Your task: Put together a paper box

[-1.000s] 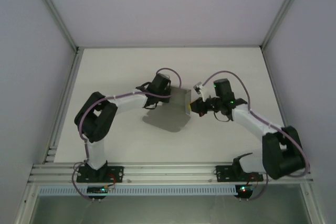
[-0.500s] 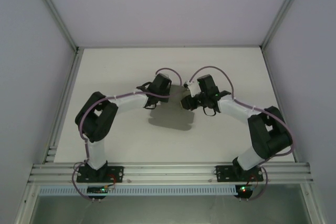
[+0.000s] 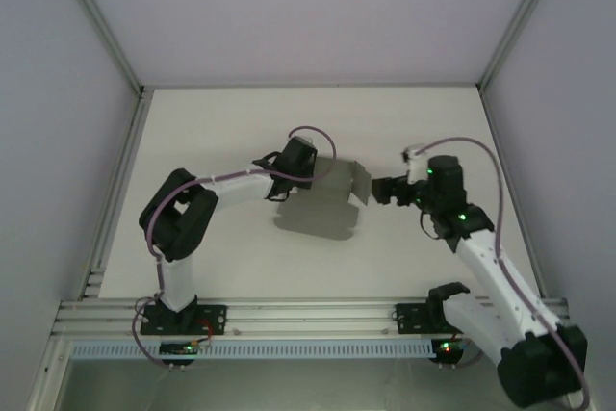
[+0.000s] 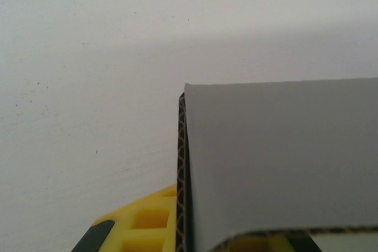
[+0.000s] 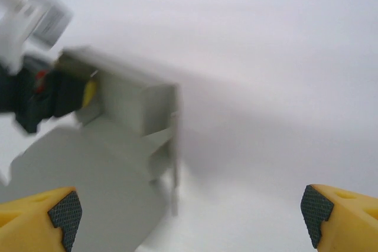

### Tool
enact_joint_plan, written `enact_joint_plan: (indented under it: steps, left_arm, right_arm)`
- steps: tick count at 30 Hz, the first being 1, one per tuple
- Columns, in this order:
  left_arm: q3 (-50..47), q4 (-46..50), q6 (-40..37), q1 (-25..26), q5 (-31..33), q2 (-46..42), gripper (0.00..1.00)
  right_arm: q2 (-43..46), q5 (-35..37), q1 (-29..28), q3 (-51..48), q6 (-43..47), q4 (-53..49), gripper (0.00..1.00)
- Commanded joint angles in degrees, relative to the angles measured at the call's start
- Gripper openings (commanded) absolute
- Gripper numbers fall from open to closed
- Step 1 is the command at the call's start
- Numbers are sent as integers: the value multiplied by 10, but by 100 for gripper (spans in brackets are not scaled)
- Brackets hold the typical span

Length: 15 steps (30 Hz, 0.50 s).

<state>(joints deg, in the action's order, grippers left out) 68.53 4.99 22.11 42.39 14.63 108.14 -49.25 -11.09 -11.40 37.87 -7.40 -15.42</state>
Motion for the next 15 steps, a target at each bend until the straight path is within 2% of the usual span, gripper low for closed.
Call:
enact_joint_plan:
  steps: [1,3,5,7,9,13,15]
  left_arm:
    - [-12,-5,-1,0,-4,14,0]
    - [-21,-18,-5,-1,-5,10,0]
    - [-32,-31,-10,0,-1,4,0]
    - [-51,-64,-18,1,-2,-3,0]
    - [-68,-94,-23,0,-12,-8,0]
    - [-93,-143,-37,3,-22,-13,0]
    - [-101,-158,-42,5,-22,-13,0]
  right_arm:
    - [-4,31,76,-8,-91,-25,96]
    - [-41,-8,110,3,-98,-27,91]
    - [-79,-41,112,23,-88,7,90]
    - [-120,-60,80,47,-79,43,95]
    - [-172,-49,38,83,-64,61,98]
    - [-296,16,-40,197,-21,49,99]
    - [-352,6,-56,245,-9,46,99]
